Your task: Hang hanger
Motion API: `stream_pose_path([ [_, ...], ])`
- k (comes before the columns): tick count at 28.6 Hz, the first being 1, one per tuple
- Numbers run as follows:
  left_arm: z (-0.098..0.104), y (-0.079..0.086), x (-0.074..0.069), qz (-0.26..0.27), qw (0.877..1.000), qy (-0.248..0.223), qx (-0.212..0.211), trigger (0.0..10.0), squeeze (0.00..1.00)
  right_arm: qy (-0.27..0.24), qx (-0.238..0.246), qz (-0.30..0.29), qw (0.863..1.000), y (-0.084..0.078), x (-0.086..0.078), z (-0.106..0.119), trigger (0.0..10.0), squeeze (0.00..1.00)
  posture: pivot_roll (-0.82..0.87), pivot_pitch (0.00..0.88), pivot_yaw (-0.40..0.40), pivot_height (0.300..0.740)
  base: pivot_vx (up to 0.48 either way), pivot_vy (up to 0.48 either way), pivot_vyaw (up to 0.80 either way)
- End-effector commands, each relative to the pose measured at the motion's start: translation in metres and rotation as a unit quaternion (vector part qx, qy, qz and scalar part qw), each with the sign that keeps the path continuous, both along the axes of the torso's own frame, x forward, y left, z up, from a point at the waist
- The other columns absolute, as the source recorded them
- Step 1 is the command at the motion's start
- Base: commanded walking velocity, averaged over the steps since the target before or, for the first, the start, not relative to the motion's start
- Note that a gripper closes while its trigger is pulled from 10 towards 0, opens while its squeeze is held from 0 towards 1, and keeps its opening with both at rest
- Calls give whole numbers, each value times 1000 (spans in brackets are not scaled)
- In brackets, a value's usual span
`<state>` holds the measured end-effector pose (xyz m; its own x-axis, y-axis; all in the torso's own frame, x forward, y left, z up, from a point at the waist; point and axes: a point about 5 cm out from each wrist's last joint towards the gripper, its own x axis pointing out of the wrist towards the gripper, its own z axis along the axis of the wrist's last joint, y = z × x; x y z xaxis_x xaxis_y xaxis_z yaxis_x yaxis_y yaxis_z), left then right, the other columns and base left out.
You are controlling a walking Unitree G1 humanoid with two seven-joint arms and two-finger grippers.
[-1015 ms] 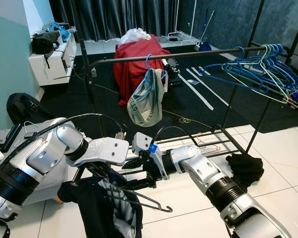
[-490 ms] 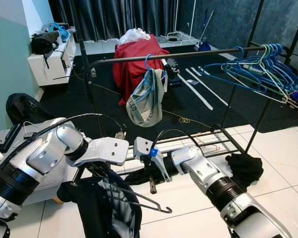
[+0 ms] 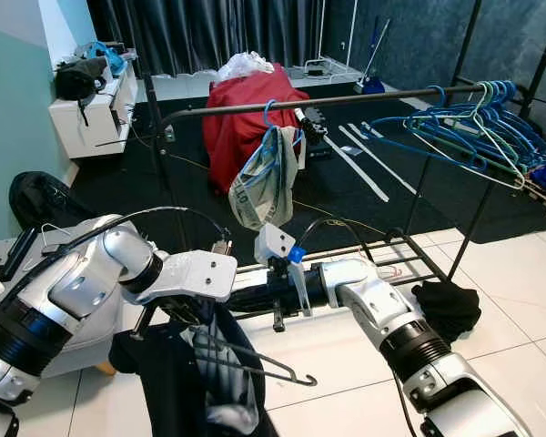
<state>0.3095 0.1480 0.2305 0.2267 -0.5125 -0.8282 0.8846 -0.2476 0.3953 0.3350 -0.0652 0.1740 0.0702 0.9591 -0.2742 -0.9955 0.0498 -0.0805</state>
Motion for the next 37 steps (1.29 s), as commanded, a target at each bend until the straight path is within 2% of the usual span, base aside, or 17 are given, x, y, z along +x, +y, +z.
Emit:
stream_pose_path([
  [1,4,-3,1,-6,1000,-13,5,0,0,-5,14,8,1000,2,-2,3,0,0,-75,34,13,740,0,0,0],
  [8,3,-3,0,-7,1000,-17,3,0,0,0,17,16,1000,0,-6,1,0,0,-76,30,8,740,0,0,0],
  [9,5,-3,1,-8,1000,-26,-2,157,0,-1,33,28,999,-1,-9,3,0,0,-74,24,4,740,0,0,0],
  [10,6,-3,2,-7,999,-31,-6,118,0,-2,45,39,998,-2,-12,5,9216,0,-73,21,2,740,0,0,0],
  [11,6,-3,2,-7,999,-31,-6,118,0,-2,45,39,998,-2,-12,5,9216,0,-73,21,2,740,0,0,0],
  [12,8,-3,2,-6,999,-35,-8,118,0,-2,49,50,998,-5,-16,6,10000,0,-76,20,1,740,0,0,0],
  [17,9,-2,4,-3,999,-39,-9,39,0,8,34,65,997,-10,-21,4,10000,0,-80,16,2,740,0,0,0],
  [18,9,-2,5,-1,999,-40,-8,157,0,5,14,62,998,-14,-21,1,10000,180,-82,12,2,740,0,0,0],
  [20,9,-2,5,-1,999,-40,-8,157,0,5,14,62,998,-14,-21,1,10000,180,-82,12,2,740,0,0,0],
  [21,9,-2,6,-1,999,-40,-7,549,0,0,-5,56,998,-17,-21,-2,10000,533,-84,8,4,740,0,0,0],
  [23,9,-2,6,-1,999,-40,-7,549,0,0,-5,56,998,-17,-21,-2,10000,533,-84,8,4,740,0,0,0],
  [24,9,-2,6,-2,999,-41,-4,784,0,-3,-13,46,999,-19,-19,-3,10000,973,-83,7,4,740,0,0,0],
  [27,8,-2,6,-3,999,-42,0,1137,0,5,-28,42,999,-24,-18,-3,10000,1000,-82,3,3,740,0,0,0],
  [28,8,-2,6,-4,999,-43,1,3059,0,17,-42,42,998,-28,-17,-3,10000,1000,-80,0,3,740,0,0,0],
  [33,7,-1,4,-5,999,-40,0,2980,0,30,-55,42,997,-33,-18,-2,10000,1000,-82,3,3,740,0,0,0],
  [34,6,-2,3,-6,999,-37,0,0,0,32,-56,36,997,-37,-16,1,10000,1000,-83,4,3,740,0,0,0],
  [37,4,-2,0,-9,1000,-25,0,0,0,59,-55,22,997,-46,-13,11,10000,976,-83,3,2,740,0,0,0],
])
